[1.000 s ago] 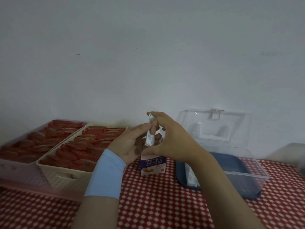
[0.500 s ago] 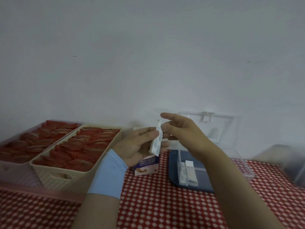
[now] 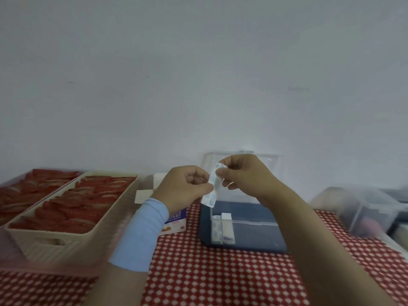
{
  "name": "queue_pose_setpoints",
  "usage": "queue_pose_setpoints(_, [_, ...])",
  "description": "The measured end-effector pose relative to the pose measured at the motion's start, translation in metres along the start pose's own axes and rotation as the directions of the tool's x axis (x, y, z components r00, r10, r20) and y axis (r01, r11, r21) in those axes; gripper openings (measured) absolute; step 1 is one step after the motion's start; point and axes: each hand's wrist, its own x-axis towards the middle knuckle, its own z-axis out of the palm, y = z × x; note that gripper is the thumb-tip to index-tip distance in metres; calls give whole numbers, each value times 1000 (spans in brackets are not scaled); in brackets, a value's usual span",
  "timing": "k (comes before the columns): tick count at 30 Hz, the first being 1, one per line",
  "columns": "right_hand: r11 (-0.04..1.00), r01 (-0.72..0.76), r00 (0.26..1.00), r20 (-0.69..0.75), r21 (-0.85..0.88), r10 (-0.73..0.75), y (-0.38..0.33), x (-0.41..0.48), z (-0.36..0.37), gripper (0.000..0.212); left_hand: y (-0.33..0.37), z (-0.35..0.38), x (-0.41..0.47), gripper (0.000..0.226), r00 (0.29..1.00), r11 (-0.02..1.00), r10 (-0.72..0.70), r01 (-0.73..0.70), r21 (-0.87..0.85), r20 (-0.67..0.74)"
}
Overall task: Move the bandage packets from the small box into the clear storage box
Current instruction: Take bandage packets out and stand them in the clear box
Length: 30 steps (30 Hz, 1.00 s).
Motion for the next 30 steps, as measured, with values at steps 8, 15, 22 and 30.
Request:
queue_pose_setpoints(8, [957,-210,976,106,201,192,9,-12,-15,9,6,30,-5,7,997,981,-41,28,-193,-67])
queue_pose_setpoints(15, [954,-242,965,149,176,217,19,-12,-17,8,0,41,-3,7,998,988,-22,13,-154,-52])
queue_pose_setpoints(22, [891,-425,903,-8,-157,429,52,4,-25,13,-20,47,2,15,989,932,141,-151,330,53])
queue_pose_setpoints(30, [530,-510,703,26,-678,711,74,20,-6,15,-25,50,-4,42,911,709,80,-337,620,405])
